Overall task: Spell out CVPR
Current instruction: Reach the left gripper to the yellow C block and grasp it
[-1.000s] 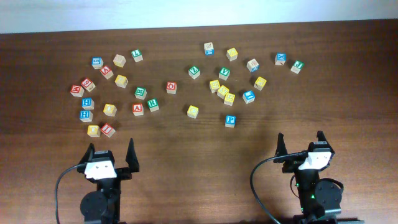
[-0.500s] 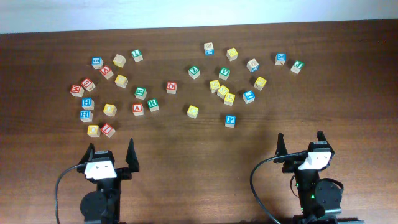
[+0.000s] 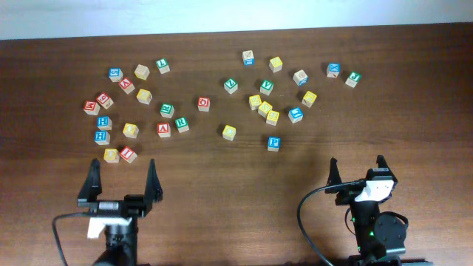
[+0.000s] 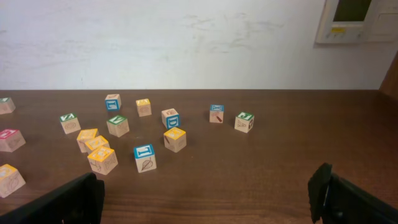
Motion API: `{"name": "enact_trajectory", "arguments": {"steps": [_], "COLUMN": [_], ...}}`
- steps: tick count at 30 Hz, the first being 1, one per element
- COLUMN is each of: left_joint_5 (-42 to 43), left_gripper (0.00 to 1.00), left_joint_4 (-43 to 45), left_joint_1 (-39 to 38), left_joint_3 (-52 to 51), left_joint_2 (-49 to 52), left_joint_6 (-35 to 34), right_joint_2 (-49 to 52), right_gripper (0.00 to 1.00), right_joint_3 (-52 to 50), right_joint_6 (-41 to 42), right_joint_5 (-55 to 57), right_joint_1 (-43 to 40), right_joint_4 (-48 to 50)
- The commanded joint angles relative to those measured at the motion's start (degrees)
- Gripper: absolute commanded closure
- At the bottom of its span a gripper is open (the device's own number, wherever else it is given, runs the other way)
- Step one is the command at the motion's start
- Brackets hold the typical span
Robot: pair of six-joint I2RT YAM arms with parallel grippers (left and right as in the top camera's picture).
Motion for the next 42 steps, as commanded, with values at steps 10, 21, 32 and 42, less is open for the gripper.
{"name": "enact_trajectory", "arguments": {"steps": [10, 21, 32, 42], "left_joint_5": [20.7, 29.9, 11.4, 3.9], "left_gripper": [0.01, 0.01, 0.01, 0.01], "left_joint_4": [-38.3, -53.1, -76.0, -82.1], "left_joint_1": [0.1, -1.6, -17.8, -21.4], "left_joint_3": [51.5, 63.8, 86.1, 91.6], "left_joint_2": [40.3, 61.8, 80.3, 99.5], "left_joint_6": [5.9, -3.8, 2.6, -4.1], "right_joint_2": [-0.5, -0.5, -0.5, -0.5], "right_gripper": [0.02, 0.02, 0.02, 0.02], "right_joint_3": [-0.3, -0.3, -0.3, -0.3], "right_joint_6": [0.0, 0.0, 0.0, 0.0], "right_joint_5": [1.0, 1.0, 1.0, 1.0], "right_joint_1": [-0.5, -0.5, -0.5, -0.5], "right_joint_4": [-0.4, -0.4, -0.4, -0.4]}}
